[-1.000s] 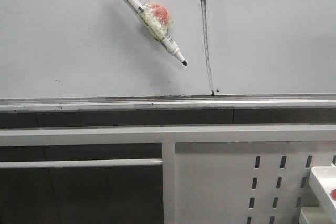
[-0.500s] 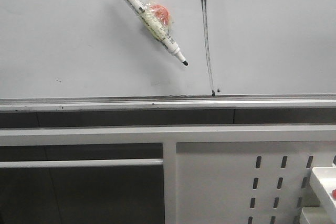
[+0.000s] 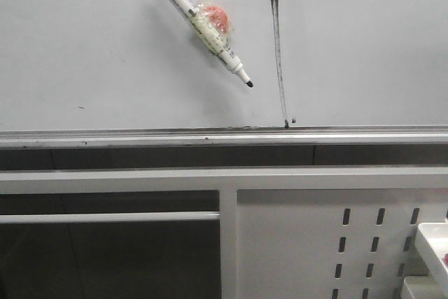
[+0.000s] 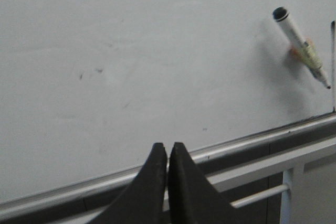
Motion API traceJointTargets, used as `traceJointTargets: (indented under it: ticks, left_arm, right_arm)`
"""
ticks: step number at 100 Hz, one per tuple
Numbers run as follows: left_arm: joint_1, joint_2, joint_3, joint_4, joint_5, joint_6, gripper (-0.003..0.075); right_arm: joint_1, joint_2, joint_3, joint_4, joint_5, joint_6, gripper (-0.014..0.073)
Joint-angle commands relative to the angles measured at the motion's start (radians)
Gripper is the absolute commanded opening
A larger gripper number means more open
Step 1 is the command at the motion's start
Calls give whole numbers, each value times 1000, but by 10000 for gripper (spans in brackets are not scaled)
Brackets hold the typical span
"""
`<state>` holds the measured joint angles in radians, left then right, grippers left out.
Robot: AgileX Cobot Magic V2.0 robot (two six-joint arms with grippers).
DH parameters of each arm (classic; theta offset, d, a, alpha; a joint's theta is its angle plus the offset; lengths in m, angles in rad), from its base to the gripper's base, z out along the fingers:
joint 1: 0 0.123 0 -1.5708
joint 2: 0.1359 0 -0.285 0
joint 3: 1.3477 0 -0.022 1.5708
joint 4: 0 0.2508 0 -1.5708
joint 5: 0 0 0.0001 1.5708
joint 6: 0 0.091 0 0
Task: Write number 1 on whiteboard
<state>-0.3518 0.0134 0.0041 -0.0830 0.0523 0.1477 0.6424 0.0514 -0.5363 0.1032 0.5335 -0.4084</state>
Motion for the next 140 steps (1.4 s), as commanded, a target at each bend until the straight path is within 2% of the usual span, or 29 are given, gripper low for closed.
traceJointTargets:
  ticks: [1,14,39,105,113,124,132,140]
  left_arm:
    - [48,-37,35,-17,68,-34,-20]
    - [122,-41,35,-23,230,-34,-20]
    - [191,-41,35,-38,229,-34,-20]
    - [193,-41,35,-38,229,-34,-20]
    - [193,-41,35,-38,229,-34,-20]
    - [193,-41,35,-38,229,-34,-20]
    - [193,-41,35,-38,229,-34,-20]
    - [193,-41,35,-38,229,-34,-20]
  right_arm:
    - [-5,15,-23,-7,-64,2,-71]
    - [-5,15,-23,-7,-59,2,-71]
    - [-5,15,-23,-7,-55,2,-71]
    - [-5,15,-23,-7,-55,2,-71]
    - [-5,15,-10,-61,-29,2,-71]
    - [-40,15,64,-110,-137,145,-71]
    - [-109,15,164,-232,-300,282,-71]
    - [-184,15,264,-266,-389,361,-71]
